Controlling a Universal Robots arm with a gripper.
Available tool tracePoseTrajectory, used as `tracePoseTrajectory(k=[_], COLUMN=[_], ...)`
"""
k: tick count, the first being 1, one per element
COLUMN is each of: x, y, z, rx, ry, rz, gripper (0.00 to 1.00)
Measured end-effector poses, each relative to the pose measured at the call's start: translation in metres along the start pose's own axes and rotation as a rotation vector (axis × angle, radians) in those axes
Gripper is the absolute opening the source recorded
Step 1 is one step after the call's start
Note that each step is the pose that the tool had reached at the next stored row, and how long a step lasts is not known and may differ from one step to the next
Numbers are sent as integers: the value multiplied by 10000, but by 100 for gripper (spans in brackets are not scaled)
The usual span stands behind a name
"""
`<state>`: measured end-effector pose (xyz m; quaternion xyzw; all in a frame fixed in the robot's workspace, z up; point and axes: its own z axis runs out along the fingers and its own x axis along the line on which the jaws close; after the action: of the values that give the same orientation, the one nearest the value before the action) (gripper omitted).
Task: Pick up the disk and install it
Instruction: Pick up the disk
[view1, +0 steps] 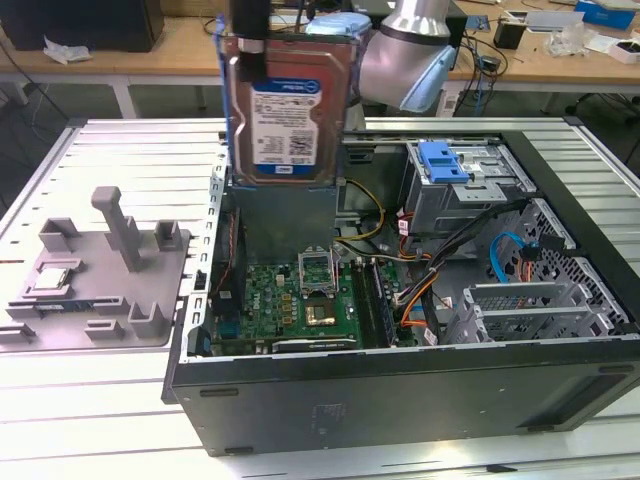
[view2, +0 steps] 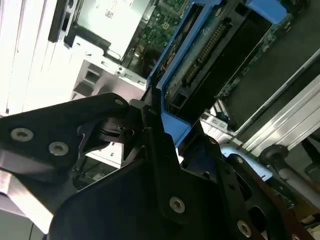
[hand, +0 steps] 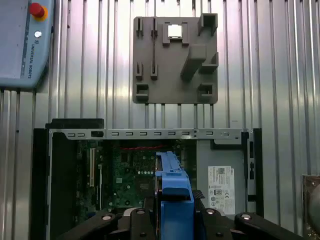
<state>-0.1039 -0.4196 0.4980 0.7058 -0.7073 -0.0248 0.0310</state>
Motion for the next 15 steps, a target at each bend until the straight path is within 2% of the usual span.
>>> tracePoseTrajectory(k=[2,5,7,9,10,11,15], x=[54,129,159,204,215,240,293], y=[-221,-498,-602,-757,-794,-886,-1045], z=[-18,-40,-48,-59,-62,-70,-82], rx=[-5,-10,-12,-15,-16,-19,-23], ry=[1,2,1,1,1,2,1], rz=[2,0,1,-1,1,-1,0], gripper=[36,36,36,36,36,36,36])
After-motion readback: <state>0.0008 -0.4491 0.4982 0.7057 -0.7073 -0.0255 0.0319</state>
